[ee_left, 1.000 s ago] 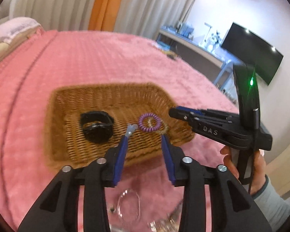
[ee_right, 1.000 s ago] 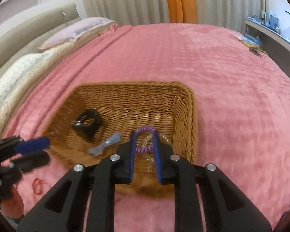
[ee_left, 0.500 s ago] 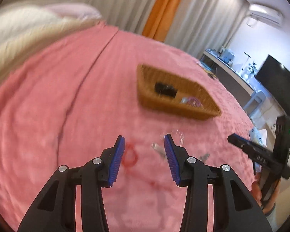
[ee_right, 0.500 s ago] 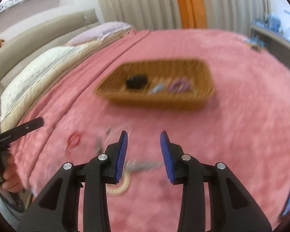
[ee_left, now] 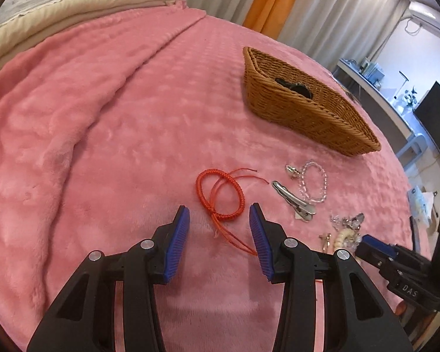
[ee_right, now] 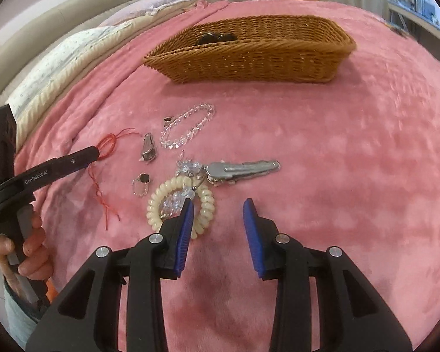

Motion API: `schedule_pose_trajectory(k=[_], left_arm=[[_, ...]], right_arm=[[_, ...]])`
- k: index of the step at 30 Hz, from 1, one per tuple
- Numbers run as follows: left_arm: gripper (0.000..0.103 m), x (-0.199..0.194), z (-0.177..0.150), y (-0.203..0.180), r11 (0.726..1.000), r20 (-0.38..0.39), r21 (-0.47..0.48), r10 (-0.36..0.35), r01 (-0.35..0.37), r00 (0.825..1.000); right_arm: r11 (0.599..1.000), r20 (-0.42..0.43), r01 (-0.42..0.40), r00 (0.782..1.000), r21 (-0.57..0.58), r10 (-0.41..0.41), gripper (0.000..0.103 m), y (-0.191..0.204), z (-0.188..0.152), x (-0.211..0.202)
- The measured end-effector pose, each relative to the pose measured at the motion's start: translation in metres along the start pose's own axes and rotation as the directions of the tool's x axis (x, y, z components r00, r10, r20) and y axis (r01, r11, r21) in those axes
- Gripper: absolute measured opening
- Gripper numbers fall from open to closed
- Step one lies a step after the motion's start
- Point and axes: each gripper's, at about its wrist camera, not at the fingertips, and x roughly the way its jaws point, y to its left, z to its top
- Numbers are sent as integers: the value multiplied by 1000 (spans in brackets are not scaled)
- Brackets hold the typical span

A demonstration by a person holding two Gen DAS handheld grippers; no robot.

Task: Organize jewelry
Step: 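Grasp the red cord with the left tool while the right tool grasps the earring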

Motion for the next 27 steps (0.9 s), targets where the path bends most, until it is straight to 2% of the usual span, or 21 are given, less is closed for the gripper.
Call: schedule_pose_trajectory(k=[5,13,17,20,22,24,27], left_arm=[[41,2,-2,-2,1000,10,17,4,-4,1000],[41,1,-2,4,999,18,5,-37,37,999],[41,-1,-2,3,999,9,15,-39,39,999],[41,-1,0,2,999,-11,29,-27,28,1000],[41,4,5,-1,999,-28,46,-1,2,1000],[41,7,9,-4,998,-31,56,13,-11,999],[41,12,16,-2,999,-40,32,-11,13,999]], right_arm=[[995,-4,44,999,-91,-44,32,18,-5,1],[997,21,-68,997,-28,68,32,10,7,-16],[996,-29,-86,996,25,87,32,9,14,5],[993,-29,-107,994,58,109,31,6,20,15],[993,-22,-107,994,59,108,17,7,24,16],[992,-6,-117,993,56,117,10,8,28,16],[991,15,-126,992,36,125,8,9,29,12]])
